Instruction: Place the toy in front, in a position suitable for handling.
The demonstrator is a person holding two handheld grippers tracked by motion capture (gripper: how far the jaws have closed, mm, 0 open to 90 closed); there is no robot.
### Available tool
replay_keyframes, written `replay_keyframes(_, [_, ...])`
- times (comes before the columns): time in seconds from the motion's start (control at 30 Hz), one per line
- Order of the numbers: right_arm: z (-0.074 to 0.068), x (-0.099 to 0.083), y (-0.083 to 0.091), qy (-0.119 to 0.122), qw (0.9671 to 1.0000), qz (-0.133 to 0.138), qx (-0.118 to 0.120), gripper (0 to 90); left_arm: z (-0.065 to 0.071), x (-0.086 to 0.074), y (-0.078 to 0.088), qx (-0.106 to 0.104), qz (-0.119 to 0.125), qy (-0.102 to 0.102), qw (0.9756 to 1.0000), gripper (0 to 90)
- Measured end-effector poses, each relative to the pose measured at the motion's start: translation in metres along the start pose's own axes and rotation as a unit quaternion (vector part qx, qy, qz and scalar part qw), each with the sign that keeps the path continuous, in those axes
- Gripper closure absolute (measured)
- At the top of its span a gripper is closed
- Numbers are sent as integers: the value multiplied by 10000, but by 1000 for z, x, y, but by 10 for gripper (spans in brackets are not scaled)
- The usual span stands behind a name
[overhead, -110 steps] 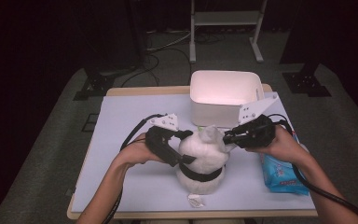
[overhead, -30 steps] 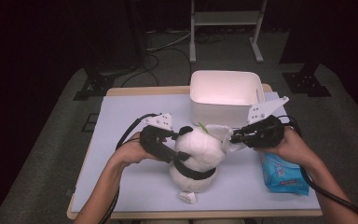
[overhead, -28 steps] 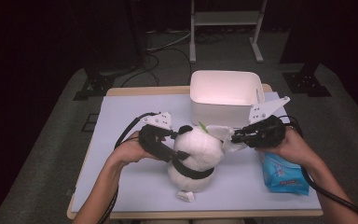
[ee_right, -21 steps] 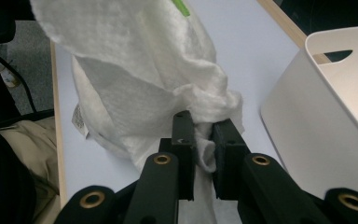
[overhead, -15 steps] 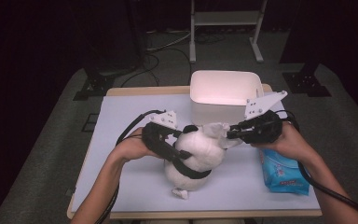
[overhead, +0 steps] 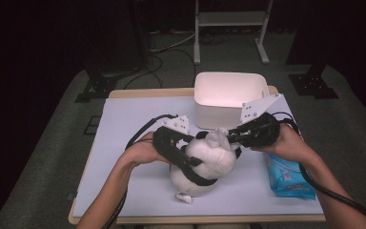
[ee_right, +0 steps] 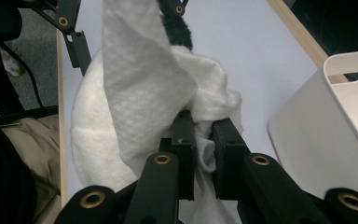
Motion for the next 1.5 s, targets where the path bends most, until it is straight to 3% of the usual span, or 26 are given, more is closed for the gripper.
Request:
replay_keyframes(0.37, [-3,-17,2,-192,9997,112,51,805,-1,-12,-5,-159,141,338,9992,113])
replay_keyframes(0.63, [-3,-23,4,-255,9996,82,35,805,-2,-24,-14,-318,76,374,9988,98])
replay_keyframes(0.9, [-3,-27,4,-275,9996,90,8,804,-1,-28,-20,-323,271,311,9986,90])
replay_keyframes(1.13, [-1,-28,7,-383,9988,309,-25,805,-1,-22,-14,-327,457,184,9982,316])
replay_keyframes(1.33, [0,-24,9,-345,9985,421,-52,805,-2,-13,-1,-197,280,64,9994,340])
replay_keyframes(1.5, [-1,-29,5,-385,9986,367,1,805,-2,-12,8,-28,-81,-41,10000,342])
Point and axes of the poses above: each handheld gripper's, and its own axes: y roughly backward along the jaws, x roughly out of its top, z roughly to its right, the point moved 2 cm from there along -y, roughly forward along the jaws, and after that the axes turned 2 degrees about y, right-handed, at the moved point
